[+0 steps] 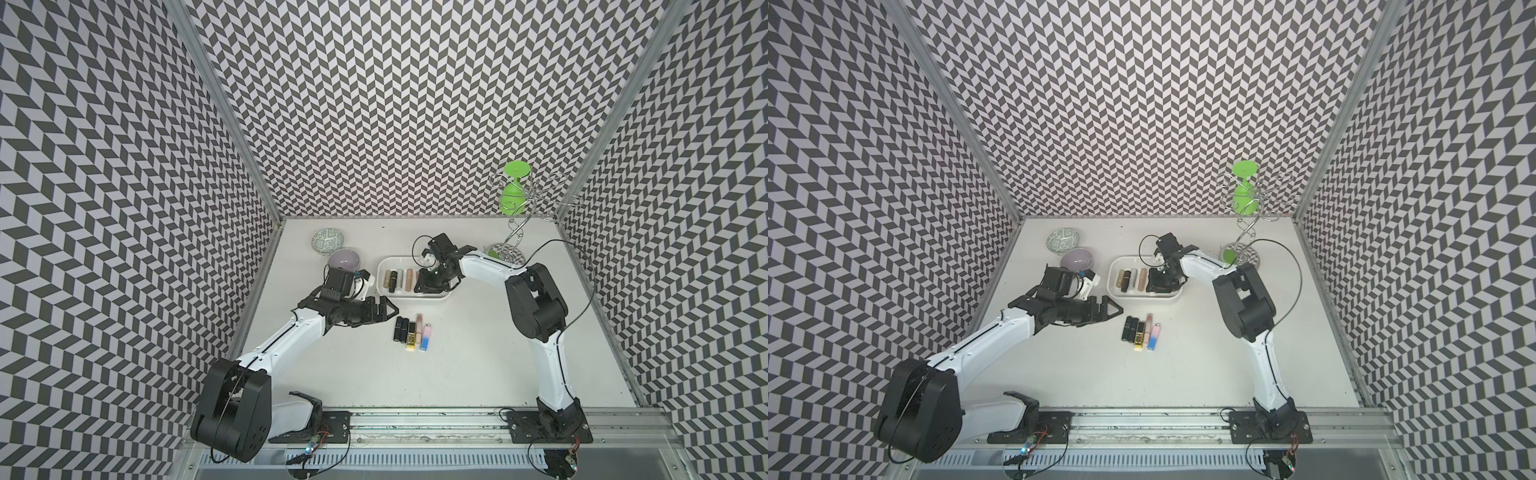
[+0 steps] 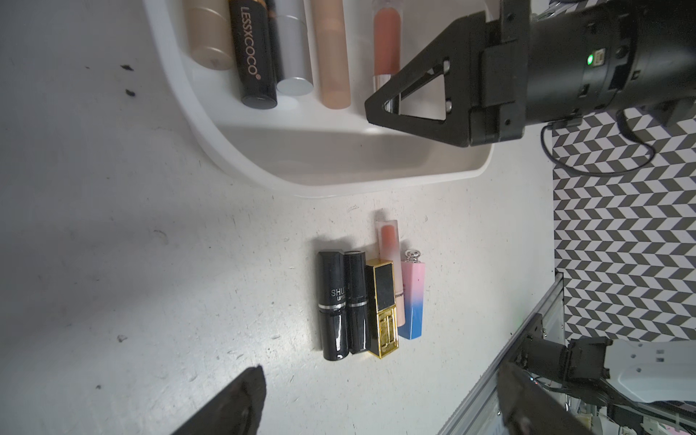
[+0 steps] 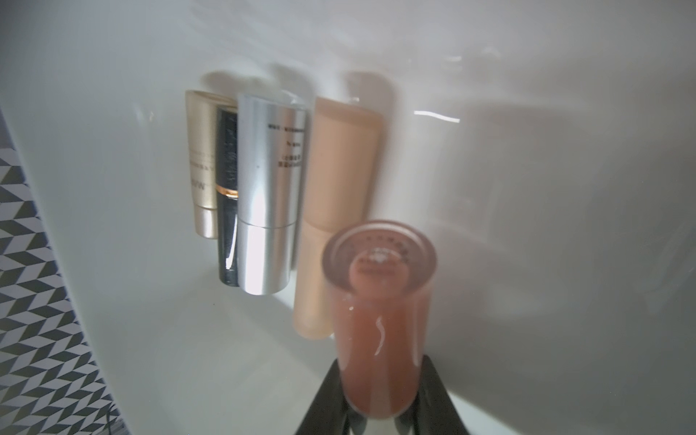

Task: Put the lipstick into the storage box
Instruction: Place the lipstick in the storage box.

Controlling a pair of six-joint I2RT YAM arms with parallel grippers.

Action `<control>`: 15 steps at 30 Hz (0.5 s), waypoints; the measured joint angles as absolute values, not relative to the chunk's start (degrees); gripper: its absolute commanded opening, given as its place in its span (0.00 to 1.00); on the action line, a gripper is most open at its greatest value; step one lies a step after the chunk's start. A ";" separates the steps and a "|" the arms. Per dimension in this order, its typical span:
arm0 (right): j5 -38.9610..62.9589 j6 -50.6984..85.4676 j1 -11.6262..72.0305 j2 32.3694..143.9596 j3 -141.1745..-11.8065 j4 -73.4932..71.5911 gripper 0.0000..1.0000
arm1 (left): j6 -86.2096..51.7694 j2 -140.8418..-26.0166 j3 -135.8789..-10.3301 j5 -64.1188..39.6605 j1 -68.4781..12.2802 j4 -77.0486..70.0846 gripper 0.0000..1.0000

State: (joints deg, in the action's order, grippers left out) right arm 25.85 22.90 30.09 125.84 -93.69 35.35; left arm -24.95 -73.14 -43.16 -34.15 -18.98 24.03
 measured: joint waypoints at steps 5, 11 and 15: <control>26.63 22.92 30.06 126.50 -94.61 35.20 0.34 | -25.06 -73.14 -43.16 -34.15 -18.96 24.01 0.99; 27.46 22.94 30.06 127.46 -95.81 34.81 0.36 | -25.15 -73.14 -43.16 -34.15 -18.98 24.01 0.99; 28.16 22.94 30.06 127.55 -95.96 34.28 0.38 | -25.15 -73.12 -43.16 -34.15 -18.98 24.03 0.99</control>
